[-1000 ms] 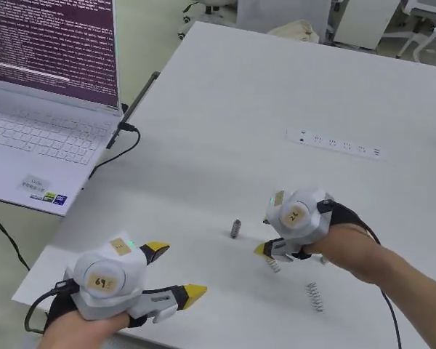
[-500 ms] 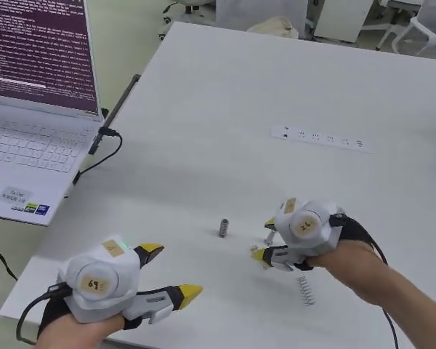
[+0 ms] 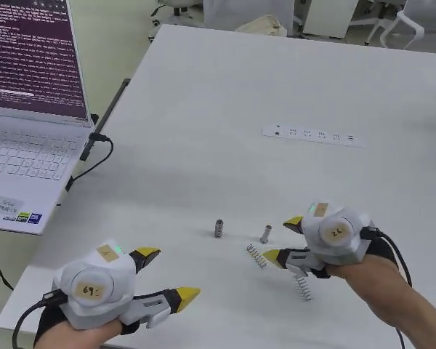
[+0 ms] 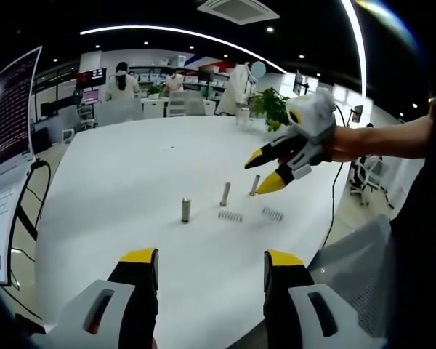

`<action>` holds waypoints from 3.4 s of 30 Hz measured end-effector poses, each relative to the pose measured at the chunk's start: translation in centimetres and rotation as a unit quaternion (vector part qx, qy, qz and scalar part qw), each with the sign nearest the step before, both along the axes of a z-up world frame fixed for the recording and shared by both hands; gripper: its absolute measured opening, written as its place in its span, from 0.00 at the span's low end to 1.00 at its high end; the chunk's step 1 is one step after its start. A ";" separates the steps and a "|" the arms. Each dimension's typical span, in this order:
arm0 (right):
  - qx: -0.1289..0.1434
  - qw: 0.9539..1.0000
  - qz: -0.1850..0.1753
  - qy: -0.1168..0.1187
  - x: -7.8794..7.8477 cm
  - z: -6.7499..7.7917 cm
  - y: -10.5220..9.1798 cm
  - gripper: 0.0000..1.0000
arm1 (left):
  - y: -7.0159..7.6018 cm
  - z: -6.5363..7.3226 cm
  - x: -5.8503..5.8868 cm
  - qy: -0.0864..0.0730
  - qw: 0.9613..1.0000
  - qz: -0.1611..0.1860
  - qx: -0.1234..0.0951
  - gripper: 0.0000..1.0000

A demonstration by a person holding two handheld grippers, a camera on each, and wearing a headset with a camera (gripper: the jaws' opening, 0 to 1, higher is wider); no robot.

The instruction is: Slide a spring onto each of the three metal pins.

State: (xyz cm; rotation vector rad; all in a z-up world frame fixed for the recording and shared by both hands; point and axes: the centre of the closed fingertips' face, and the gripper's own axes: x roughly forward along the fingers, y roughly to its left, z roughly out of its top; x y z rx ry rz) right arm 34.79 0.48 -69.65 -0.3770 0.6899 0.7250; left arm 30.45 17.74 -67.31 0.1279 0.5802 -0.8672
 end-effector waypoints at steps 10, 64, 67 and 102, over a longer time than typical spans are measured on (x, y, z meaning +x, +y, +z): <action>0.025 0.998 -0.055 -0.010 -1.3 1.0 -3.2 0.45 | -0.7 0.1 0.0 0.000 1.000 -0.012 0.003 0.54; 0.086 0.981 -0.172 0.003 -9.2 1.1 -8.8 0.63 | -2.0 0.3 0.9 0.000 0.999 -0.050 0.018 0.53; 0.087 0.981 -0.173 0.005 -9.3 0.9 -8.9 0.64 | -2.4 0.3 1.1 -0.002 0.998 -0.060 0.021 0.53; 0.074 0.985 -0.155 0.016 -10.9 1.3 -8.3 0.65 | -11.4 -1.8 1.8 -0.024 0.964 -0.249 0.088 0.50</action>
